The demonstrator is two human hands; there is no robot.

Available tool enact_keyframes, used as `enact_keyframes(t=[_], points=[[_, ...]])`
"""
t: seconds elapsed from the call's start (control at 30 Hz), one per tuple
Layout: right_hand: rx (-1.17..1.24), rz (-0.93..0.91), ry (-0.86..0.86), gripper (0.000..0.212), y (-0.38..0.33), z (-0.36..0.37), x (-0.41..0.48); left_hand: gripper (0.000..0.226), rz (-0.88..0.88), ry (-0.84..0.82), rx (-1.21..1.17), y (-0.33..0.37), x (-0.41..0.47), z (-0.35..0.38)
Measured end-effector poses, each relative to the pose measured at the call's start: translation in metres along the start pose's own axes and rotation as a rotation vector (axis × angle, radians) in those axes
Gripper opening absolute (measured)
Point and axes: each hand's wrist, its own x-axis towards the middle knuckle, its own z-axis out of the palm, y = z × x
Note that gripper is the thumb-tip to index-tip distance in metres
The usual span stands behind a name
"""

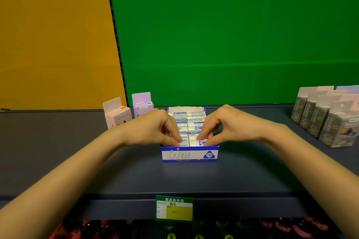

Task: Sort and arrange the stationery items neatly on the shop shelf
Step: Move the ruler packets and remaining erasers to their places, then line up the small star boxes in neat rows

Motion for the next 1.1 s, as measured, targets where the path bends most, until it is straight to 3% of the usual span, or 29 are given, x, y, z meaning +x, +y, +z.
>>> enact_keyframes(t=[0.27,0.43,0.67,0.87,0.97,1.03,1.1], points=[[-0.085,-0.007,-0.019,0.023,0.002,0.006,-0.009,0.024,0.019,-0.007,0.005,0.000,-0.005,0.003],[-0.139,0.049,-0.050,0.048,0.004,0.015,-0.017,0.039,0.052,0.072,0.144,-0.001,-0.013,0.009],[-0.340,0.143,-0.208,0.084,-0.001,0.024,-0.017,0.050,-0.041,-0.130,0.289,-0.007,-0.016,0.024],[-0.380,0.180,-0.255,0.088,-0.012,0.019,-0.013,0.049,-0.016,-0.093,0.281,-0.008,-0.015,0.025],[-0.281,0.183,-0.179,0.061,-0.017,0.010,-0.001,0.047,0.018,0.101,0.218,-0.014,-0.025,0.024],[-0.262,0.101,-0.049,0.036,-0.020,0.006,0.014,0.052,0.030,0.396,0.188,-0.025,-0.033,0.021],[-0.189,0.062,0.074,0.032,-0.019,0.008,0.038,0.051,-0.007,0.709,0.165,-0.039,-0.044,0.012]])
